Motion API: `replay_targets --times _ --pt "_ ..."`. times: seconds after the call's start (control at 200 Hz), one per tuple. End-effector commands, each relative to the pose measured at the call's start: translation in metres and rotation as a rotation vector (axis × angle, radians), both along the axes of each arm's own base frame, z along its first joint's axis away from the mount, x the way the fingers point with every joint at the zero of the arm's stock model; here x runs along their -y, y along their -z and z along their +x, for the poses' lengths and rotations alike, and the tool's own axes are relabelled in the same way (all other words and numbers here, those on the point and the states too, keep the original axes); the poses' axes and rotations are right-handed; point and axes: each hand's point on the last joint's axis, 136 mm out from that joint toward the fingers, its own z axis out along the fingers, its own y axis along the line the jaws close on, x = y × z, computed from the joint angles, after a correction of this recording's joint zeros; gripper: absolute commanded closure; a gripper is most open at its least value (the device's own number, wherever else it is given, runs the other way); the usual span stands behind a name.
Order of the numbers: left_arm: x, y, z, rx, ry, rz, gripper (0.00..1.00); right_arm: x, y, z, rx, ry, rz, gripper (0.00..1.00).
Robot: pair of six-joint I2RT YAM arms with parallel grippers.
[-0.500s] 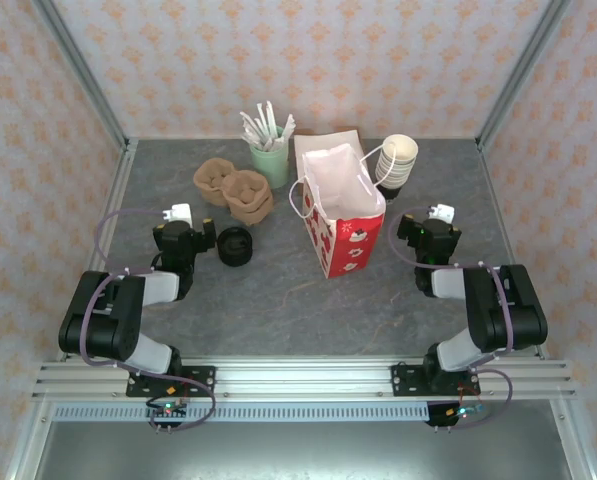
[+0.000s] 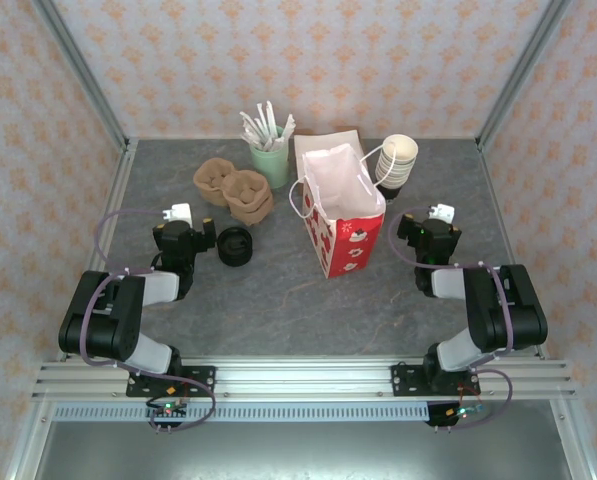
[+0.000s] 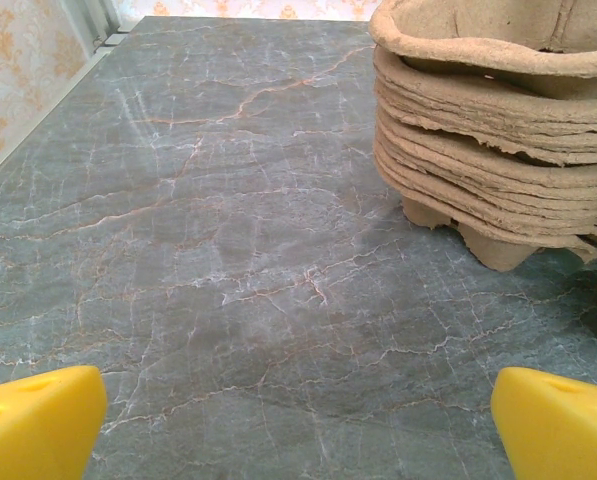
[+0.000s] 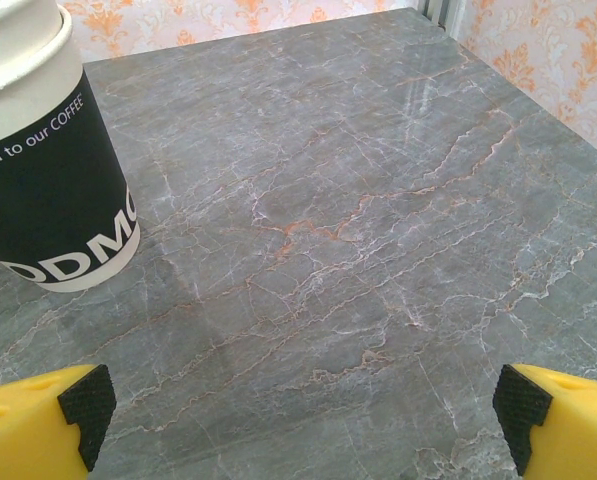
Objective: Pack the takeout coffee
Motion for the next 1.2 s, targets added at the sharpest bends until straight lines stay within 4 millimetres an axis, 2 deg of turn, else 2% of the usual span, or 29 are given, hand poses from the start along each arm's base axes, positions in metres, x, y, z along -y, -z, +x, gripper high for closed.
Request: replay_targets --times 0.0,0.095,0.325,0.455,0.571,0.721,0.851,0.981,1.191 --pt "-0.004 -0.012 0.007 0.039 -0.019 0.03 0.0 0.002 -0.011 0.002 0.027 0.013 -0.013 0.01" --pt "-0.006 -0.02 0.004 0.05 -0.035 0.032 0.0 0.003 -0.02 0.001 0.025 0.015 -0.013 0.01" --pt "-0.015 -0.055 -0.007 0.073 -0.093 0.034 0.0 0.006 -0.048 -0.001 0.017 0.034 -0.014 0.01" --pt "-0.017 -0.086 -0.012 0.086 -0.133 -0.015 0.0 0.015 -0.087 -0.001 0.027 0.112 0.021 0.01" --pt "-0.028 -0.115 -0.022 0.049 -0.266 -0.129 0.0 0.018 -0.126 -0.001 0.04 0.176 0.109 0.01" --pt "-0.015 -0.14 -0.026 -0.003 -0.255 -0.225 0.0 0.018 -0.16 0.006 -0.042 0.27 0.247 0.01" --pt "-0.005 -0.155 -0.033 -0.006 -0.24 -0.259 0.0 -0.006 -0.169 0.026 -0.19 0.201 0.344 0.0" --pt "0.006 -0.16 -0.036 -0.063 -0.198 -0.305 0.0 -0.028 -0.174 0.048 -0.262 0.117 0.421 0.15" --pt "0.025 -0.165 -0.04 -0.085 -0.107 -0.365 0.0 -0.042 -0.166 0.072 -0.351 0.062 0.438 0.25"
